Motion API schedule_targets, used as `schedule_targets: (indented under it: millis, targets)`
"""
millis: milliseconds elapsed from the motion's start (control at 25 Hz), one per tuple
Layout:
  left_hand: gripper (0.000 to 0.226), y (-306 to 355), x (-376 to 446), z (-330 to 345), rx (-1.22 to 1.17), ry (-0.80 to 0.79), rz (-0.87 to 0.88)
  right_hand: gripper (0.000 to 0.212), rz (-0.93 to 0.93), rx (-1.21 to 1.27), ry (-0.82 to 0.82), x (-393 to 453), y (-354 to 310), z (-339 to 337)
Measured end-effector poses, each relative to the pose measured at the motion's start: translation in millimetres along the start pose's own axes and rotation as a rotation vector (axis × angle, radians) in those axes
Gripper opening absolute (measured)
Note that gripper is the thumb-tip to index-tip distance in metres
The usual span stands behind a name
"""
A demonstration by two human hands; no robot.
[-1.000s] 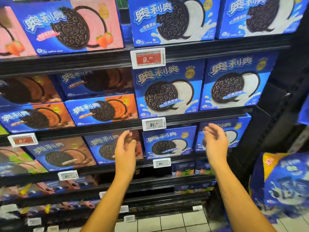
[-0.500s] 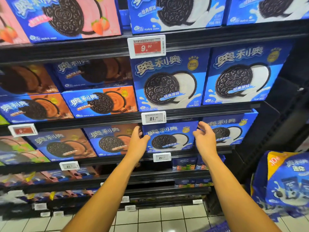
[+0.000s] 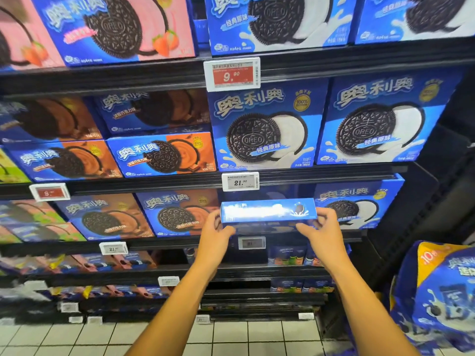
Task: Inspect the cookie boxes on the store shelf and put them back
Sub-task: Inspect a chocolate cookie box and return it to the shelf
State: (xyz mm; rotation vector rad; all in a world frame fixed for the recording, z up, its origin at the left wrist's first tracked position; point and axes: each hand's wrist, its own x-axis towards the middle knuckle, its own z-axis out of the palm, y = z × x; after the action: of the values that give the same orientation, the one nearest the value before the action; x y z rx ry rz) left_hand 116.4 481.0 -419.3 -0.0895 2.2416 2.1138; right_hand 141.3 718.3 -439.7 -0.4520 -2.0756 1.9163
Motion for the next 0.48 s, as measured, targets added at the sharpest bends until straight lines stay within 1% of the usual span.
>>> schedule_targets:
  millis: [120, 280, 360, 480]
  targets:
    - [0.046, 0, -9, 0, -0.058, 0.013, 0.016, 0.045, -0.015, -0.012, -0.021, -6, -4, -5]
    - [0.044, 4, -11, -13, -0.120, 0.091, 0.098, 0.038, -0.182, -0.022, -0.007, -14, -23, -7]
    - [0.046, 7, -14, -20, -0.181, 0.130, 0.157, 0.037, -0.274, 0.030, -0.026, -20, -32, -6]
    - [0.045, 10, -19, -27, -0.296, 0.222, 0.225, 0.036, -0.312, 0.172, -0.064, -26, -41, 0]
